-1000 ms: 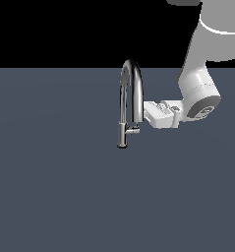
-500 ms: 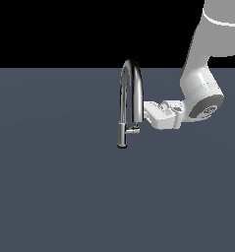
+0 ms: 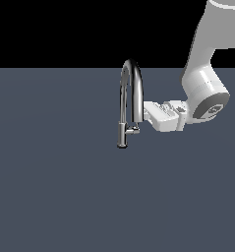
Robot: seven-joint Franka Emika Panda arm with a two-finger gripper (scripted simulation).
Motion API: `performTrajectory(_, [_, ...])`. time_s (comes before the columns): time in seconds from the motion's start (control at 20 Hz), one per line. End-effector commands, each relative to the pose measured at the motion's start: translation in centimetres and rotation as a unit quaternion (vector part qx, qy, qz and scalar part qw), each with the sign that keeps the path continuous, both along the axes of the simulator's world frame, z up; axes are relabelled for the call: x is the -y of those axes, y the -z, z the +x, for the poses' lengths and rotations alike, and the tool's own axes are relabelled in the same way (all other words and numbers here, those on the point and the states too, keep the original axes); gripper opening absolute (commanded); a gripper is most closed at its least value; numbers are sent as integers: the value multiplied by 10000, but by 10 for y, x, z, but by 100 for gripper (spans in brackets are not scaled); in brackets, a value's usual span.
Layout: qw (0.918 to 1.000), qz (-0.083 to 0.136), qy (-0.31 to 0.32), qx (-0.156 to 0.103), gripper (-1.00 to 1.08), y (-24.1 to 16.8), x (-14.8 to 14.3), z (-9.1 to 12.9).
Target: Turn on the faucet by rotating a designated handle.
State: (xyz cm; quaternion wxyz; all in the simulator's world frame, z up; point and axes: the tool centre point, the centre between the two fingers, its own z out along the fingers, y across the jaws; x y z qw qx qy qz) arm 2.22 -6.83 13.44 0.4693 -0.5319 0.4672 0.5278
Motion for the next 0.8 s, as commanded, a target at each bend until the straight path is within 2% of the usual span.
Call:
performTrajectory(0.0, [10000,11,-10,-11,-100,-4,4,-9])
performTrajectory(0.15, [10000,11,-10,-11,-100,-5,4,-14])
performTrajectory(0.2, [10000,23,-40,4,-100,-3,-4,-9])
performTrajectory(0.75, [10000,15,-18,-6,-100,15,7,-48])
